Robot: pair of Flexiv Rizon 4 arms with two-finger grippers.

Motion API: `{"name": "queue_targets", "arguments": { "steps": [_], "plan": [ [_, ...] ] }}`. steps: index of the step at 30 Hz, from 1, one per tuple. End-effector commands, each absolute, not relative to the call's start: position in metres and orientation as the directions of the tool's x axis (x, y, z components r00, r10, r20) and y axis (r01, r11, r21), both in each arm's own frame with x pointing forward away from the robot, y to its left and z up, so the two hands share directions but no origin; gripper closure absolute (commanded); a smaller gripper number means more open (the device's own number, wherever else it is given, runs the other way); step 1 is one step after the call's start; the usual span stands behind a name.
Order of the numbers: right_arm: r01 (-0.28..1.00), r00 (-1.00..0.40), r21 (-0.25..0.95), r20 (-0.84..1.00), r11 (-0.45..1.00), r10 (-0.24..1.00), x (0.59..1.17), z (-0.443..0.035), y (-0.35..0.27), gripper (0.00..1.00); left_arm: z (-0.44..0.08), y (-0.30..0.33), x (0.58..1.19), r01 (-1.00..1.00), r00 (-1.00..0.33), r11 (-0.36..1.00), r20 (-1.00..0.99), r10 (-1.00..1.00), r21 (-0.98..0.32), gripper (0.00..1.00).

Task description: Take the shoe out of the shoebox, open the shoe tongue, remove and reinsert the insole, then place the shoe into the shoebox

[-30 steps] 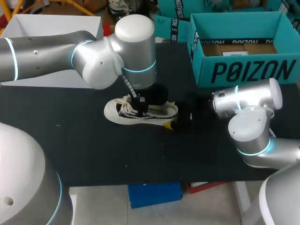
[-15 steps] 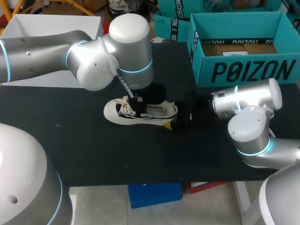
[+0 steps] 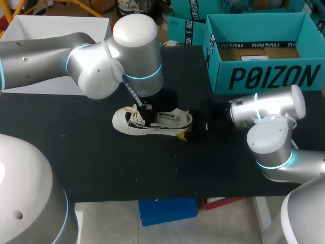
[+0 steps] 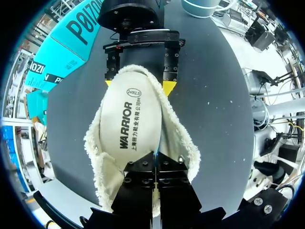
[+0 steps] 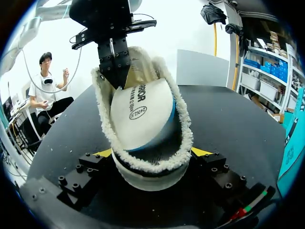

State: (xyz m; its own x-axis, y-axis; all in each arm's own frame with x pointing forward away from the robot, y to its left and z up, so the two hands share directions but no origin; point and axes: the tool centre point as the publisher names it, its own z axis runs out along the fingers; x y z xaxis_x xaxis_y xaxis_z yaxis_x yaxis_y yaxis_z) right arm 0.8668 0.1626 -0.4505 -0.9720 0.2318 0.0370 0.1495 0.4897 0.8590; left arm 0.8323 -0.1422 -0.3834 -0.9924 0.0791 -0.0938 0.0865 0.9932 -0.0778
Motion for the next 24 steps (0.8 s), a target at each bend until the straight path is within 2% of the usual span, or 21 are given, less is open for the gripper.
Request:
{"name": "queue_targets", "arguments": {
  "steps": [1,24],
  "plan": [
    [0.155,-0.971,0.857,0.039,0.492,0.238,0.871,-0.457,0.164,1.0,-0.38,-0.135,0.826,0.079,-0.992,0.993,-0.101,0.071,-0.082,1.0],
    [0.155,-0.971,0.857,0.039,0.492,0.238,0.871,-0.457,0.164,1.0,-0.375,-0.12,0.836,0.043,-0.994,0.993,-0.105,0.031,-0.114,1.0]
  ]
}}
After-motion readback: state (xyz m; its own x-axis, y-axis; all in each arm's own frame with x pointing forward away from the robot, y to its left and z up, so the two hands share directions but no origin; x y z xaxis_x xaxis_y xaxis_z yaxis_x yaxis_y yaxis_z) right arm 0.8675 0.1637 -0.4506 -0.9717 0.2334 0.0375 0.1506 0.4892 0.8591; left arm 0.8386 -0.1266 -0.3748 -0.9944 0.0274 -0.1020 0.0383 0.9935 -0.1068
